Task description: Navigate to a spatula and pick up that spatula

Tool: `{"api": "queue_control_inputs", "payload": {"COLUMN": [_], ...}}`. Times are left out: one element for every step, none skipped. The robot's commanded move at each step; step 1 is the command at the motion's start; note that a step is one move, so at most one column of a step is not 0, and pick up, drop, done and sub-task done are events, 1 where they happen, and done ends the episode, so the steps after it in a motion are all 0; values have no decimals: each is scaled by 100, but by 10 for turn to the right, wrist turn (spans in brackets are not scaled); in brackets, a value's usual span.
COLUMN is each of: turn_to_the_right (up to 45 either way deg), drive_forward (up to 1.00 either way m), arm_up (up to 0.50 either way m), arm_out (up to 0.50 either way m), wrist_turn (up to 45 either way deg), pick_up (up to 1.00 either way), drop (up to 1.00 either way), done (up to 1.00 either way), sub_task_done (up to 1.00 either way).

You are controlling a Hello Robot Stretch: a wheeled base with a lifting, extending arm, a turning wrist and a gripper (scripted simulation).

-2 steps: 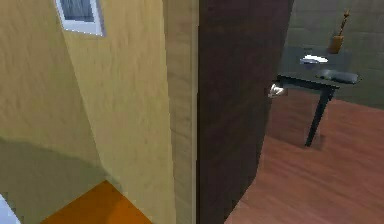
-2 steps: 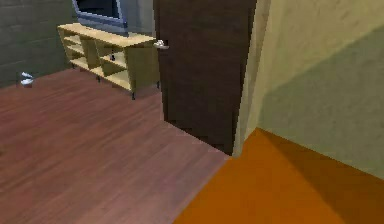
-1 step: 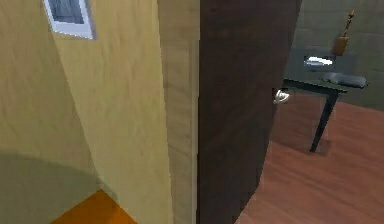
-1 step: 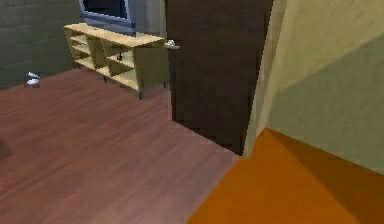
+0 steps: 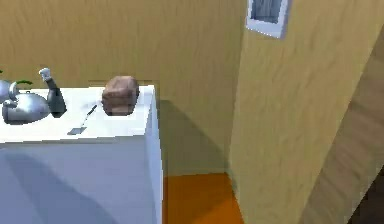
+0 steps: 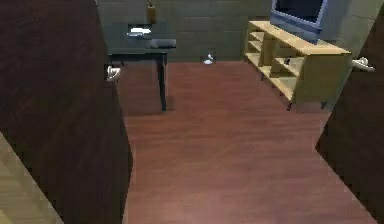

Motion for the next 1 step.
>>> {"api": "queue_control_inputs", "payload": {"turn_to_the_right": [-450], "drive_forward": [0], "arm_up": [0], "arm_out": [0], "wrist_turn": [0], "pick_up": [0], "drop": [0], "done": [0], "sub_task_done": [0]}}
